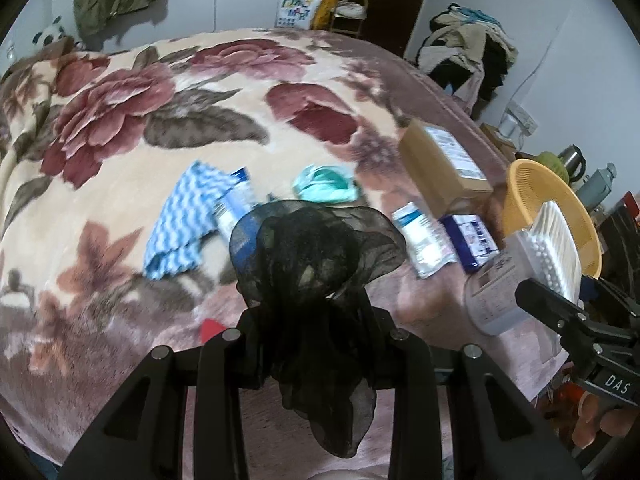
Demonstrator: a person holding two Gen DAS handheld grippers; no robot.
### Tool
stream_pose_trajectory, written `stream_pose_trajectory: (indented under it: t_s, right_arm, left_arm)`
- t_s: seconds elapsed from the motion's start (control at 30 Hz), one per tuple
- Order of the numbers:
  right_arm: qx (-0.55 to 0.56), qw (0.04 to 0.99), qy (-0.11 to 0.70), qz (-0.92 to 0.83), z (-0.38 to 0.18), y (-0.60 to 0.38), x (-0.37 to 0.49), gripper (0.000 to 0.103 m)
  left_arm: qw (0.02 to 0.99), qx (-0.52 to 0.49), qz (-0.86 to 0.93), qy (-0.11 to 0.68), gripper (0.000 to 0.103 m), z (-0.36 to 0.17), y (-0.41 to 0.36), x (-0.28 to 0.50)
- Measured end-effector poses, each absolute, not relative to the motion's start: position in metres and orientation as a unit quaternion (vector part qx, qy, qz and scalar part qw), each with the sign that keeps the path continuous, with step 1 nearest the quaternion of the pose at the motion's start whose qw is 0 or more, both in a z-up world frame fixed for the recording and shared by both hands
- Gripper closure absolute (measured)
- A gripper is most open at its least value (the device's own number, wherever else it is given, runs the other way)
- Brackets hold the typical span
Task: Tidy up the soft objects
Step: 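Carry the scrunchie and swab bag in both tools over the orange basket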
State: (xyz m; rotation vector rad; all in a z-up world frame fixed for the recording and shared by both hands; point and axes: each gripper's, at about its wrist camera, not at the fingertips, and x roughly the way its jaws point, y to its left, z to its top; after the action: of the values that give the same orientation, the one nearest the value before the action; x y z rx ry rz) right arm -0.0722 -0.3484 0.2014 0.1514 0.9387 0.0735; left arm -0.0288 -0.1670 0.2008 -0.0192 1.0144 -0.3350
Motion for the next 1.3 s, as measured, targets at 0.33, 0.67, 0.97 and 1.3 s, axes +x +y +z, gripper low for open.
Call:
stream_pose_trajectory:
  t_s: [0.33,0.67,0.97,1.3]
  right_arm:
    - [0.083,0.899,0.43,0.02,0.22,-0.384,-0.076,0.024]
    - [0.084,0.904,0.418,0.001,0.235,-0.411,-0.073,0.024]
    - [0.098,0.908,0.407,-0.024,0.247,-0.444,-0.075,0.024]
    - [0.125,0.906,0.398,-0.064,0.252,-0.487,-0.082,0.024]
  left_arm:
    - [0.86,-0.004,-0.19,0.474,0.069,0.221,-0.214,-0.023]
    - [0.855,0.007,-0.223,0.467,0.069,0.245,-0.262,-0.013]
    - [0.851,0.016,-0.258,0.457,0.069,0.265,-0.305,-0.009]
    - [0.84,0.033,-0.295,0.454,0.069,0.273,-0.359,-0.004]
